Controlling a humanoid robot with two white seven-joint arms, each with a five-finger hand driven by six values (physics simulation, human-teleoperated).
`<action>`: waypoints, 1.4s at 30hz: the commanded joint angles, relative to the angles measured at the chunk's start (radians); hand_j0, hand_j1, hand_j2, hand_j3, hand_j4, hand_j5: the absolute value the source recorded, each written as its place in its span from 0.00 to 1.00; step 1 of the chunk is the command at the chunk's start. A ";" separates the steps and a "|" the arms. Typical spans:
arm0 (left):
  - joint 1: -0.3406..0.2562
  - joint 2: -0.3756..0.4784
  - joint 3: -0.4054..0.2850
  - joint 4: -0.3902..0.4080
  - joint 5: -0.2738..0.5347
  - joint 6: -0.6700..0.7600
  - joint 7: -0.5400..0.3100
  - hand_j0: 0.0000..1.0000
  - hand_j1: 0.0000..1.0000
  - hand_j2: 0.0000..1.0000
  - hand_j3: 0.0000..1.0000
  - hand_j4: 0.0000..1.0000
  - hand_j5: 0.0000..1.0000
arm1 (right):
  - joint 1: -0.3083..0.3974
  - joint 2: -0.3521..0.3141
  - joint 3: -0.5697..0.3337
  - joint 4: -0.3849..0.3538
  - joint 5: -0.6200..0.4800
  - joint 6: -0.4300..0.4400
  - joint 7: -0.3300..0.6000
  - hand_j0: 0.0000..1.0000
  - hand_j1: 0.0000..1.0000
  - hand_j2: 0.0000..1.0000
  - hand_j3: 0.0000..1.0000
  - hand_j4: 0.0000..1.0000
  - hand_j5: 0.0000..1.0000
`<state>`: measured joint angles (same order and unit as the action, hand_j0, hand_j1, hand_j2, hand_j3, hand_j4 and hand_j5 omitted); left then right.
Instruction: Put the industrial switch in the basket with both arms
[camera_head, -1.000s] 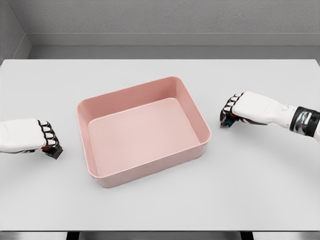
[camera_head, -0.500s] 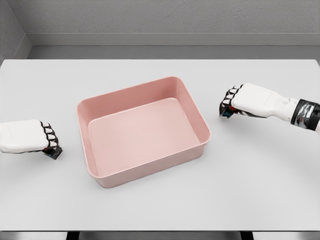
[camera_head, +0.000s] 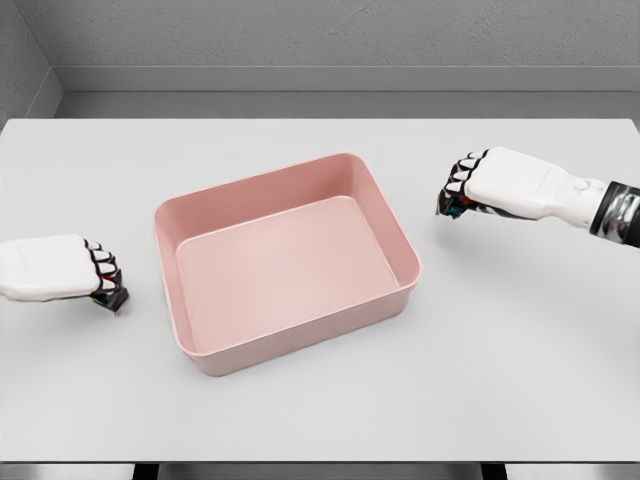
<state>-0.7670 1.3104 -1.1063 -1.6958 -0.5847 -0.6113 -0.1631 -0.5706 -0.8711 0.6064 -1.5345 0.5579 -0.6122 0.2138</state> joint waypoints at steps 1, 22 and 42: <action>-0.003 0.009 0.002 0.001 0.008 0.000 0.002 0.46 0.46 0.46 0.46 0.46 0.46 | 0.000 -0.003 -0.001 -0.016 -0.023 0.001 -0.001 0.47 0.47 0.47 0.47 0.47 0.47; -0.233 0.023 0.013 0.007 0.181 0.000 -0.004 0.46 0.46 0.46 0.46 0.46 0.46 | -0.038 -0.020 -0.007 -0.073 -0.067 0.001 -0.001 0.46 0.46 0.46 0.46 0.46 0.46; -0.365 -0.177 -0.041 -0.068 0.350 0.000 -0.082 0.49 0.49 0.49 0.49 0.49 0.49 | -0.044 0.040 0.010 -0.162 -0.067 0.001 -0.004 0.45 0.45 0.45 0.45 0.45 0.45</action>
<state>-1.1321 1.1755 -1.1326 -1.7586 -0.2431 -0.6121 -0.2230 -0.6151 -0.8353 0.6155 -1.6869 0.4974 -0.6121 0.2099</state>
